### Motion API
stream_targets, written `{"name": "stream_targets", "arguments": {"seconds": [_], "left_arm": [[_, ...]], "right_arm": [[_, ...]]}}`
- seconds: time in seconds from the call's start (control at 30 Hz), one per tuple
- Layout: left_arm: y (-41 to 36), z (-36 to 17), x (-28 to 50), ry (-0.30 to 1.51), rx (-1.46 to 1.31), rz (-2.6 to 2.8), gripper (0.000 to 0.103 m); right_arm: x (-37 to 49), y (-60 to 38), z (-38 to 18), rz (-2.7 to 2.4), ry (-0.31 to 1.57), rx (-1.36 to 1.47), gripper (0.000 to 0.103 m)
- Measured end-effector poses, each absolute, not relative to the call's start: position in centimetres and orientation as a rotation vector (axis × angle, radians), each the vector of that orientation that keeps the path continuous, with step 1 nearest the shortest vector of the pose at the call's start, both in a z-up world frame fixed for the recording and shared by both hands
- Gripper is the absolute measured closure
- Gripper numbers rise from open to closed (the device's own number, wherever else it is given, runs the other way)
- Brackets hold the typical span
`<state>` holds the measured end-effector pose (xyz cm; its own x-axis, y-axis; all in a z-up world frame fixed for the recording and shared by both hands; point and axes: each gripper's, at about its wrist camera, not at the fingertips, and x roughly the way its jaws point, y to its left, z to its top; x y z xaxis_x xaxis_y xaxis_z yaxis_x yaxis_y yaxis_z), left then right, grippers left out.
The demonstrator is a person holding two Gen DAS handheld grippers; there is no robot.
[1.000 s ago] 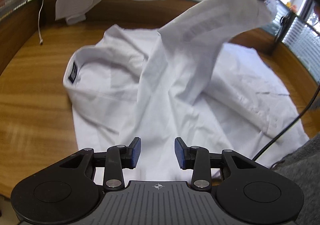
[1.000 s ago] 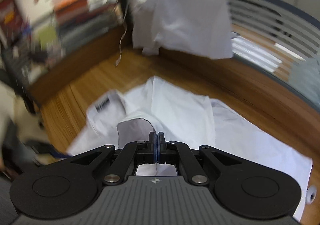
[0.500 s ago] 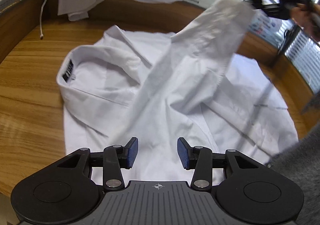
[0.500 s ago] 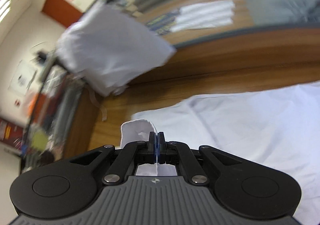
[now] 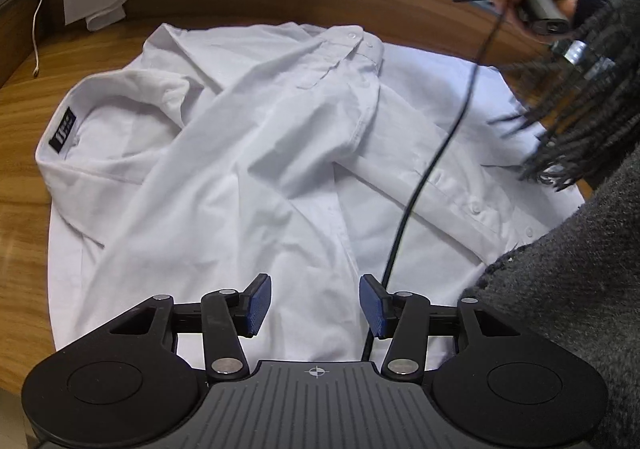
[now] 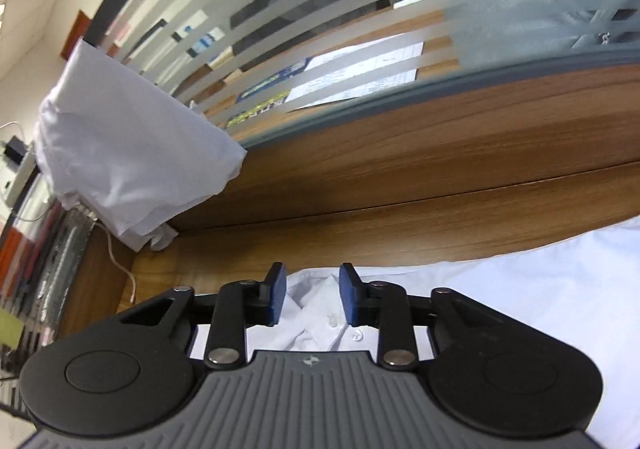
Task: Fold clothes
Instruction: 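Pinch the laid sleeve with the right gripper and release it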
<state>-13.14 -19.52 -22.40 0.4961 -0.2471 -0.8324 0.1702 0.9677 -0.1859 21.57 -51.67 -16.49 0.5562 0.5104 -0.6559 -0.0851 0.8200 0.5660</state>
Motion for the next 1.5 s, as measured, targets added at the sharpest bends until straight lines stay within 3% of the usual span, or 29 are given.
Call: {"name": "stream_targets", "arguments": {"seconds": [0.2, 0.43, 0.53, 0.6, 0.7, 0.77, 0.8, 0.9, 1.17, 1.27, 1.4, 1.5], "left_arm": [[-20.5, -23.1, -13.6, 1.076, -0.116, -0.251, 0.048], [-22.3, -24.6, -12.9, 1.172, -0.076, -0.253, 0.046], [-22.6, -25.0, -12.8, 1.196, -0.052, -0.241, 0.051], [-22.5, -25.0, -12.8, 1.204, -0.047, -0.223, 0.071], [-22.0, -25.1, -13.1, 1.212, -0.056, -0.197, 0.081], [-21.7, -25.2, -13.4, 1.217, -0.073, -0.187, 0.084], [-21.6, -25.3, -13.5, 1.221, -0.079, -0.184, 0.085], [-21.3, -25.5, -14.0, 1.233, -0.097, -0.174, 0.085], [-20.7, -25.7, -14.9, 1.225, -0.116, -0.205, 0.084], [-20.1, -25.4, -15.2, 1.210, -0.145, -0.218, 0.083], [-18.3, -24.6, -16.1, 1.189, -0.240, -0.211, 0.073], [-16.3, -23.6, -16.9, 1.158, -0.323, -0.179, 0.068]], "right_arm": [[21.5, -54.3, -17.3, 0.398, 1.000, 0.442, 0.053], [21.8, -53.7, -21.7, 0.446, 1.109, 0.461, 0.050], [22.4, -52.2, -23.8, 0.456, 1.148, 0.462, 0.048], [22.8, -51.1, -25.1, 0.459, 1.173, 0.459, 0.048], [23.4, -50.0, -26.7, 0.448, 1.186, 0.472, 0.048], [23.7, -49.5, -27.3, 0.442, 1.174, 0.497, 0.053], [23.8, -49.5, -27.4, 0.437, 1.162, 0.510, 0.077], [23.6, -50.0, -26.1, 0.467, 1.100, 0.554, 0.097], [21.2, -51.8, -18.3, 0.502, 0.934, 0.564, 0.098], [20.8, -52.2, -20.0, 0.431, 0.961, 0.503, 0.098], [20.9, -53.2, -24.0, 0.342, 1.010, 0.537, 0.097], [20.7, -53.3, -25.6, 0.330, 1.014, 0.558, 0.087]]}}
